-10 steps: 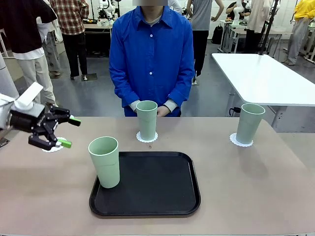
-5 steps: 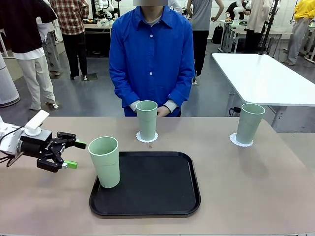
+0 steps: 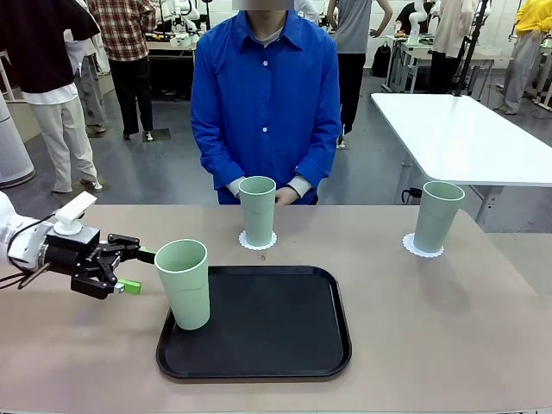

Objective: Place coasters on the table and set cups on them.
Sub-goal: Take one Reusable plastic cup from the Flat Tray and place it on a coaster set by the human.

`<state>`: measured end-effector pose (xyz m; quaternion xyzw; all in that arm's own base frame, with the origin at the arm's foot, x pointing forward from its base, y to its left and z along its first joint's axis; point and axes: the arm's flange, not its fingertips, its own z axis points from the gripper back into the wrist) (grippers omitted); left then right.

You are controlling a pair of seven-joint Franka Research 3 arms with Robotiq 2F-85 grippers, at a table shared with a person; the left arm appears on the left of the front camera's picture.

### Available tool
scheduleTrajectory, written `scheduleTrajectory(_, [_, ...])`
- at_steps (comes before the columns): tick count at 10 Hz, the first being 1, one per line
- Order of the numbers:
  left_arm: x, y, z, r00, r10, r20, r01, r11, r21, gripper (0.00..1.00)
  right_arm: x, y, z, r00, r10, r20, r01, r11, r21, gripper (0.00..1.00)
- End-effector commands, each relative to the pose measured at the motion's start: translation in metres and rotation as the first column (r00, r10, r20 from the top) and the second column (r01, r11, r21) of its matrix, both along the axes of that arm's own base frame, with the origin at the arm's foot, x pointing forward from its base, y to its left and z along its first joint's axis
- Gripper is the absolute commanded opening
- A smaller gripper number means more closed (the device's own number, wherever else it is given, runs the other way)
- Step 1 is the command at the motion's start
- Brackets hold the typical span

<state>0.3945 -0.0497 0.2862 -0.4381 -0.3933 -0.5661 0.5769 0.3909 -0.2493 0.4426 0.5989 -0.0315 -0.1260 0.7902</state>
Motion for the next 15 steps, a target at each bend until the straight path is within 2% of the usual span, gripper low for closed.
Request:
scheduleTrajectory(1, [-0.002, 0.003, -0.002, 1.0, 0.007, 0.016, -0.007, 1.0, 0.006, 1.0, -0.003, 0.002, 0.001, 1.0, 0.0, 0.003, 0.0, 1.0, 0.005, 1.0])
scheduleTrajectory(3, [0.0, 0.002, 0.0, 1.0, 0.004, 0.0, -0.004, 1.0, 0.001, 1.0, -0.003, 0.002, 0.001, 1.0, 0.0, 0.003, 0.0, 1.0, 0.005, 1.0])
scheduleTrajectory(6, [0.006, -0.009, -0.009, 1.0, 0.003, 0.014, -0.003, 1.0, -0.013, 1.0, -0.003, 0.002, 0.001, 1.0, 0.0, 0.003, 0.0, 1.0, 0.005, 1.0])
scheduleTrajectory(10, [0.016, -0.024, -0.023, 1.0, -0.009, -0.006, 0.009, 0.999, -0.036, 1.0, -0.003, 0.002, 0.001, 1.0, 0.0, 0.003, 0.0, 1.0, 0.005, 1.0])
scheduleTrajectory(15, [0.017, -0.045, -0.033, 0.997, -0.075, -0.01, 0.075, 0.996, -0.047, 1.0, -0.003, 0.002, 0.001, 1.0, 0.0, 0.003, 0.0, 1.0, 0.005, 1.0])
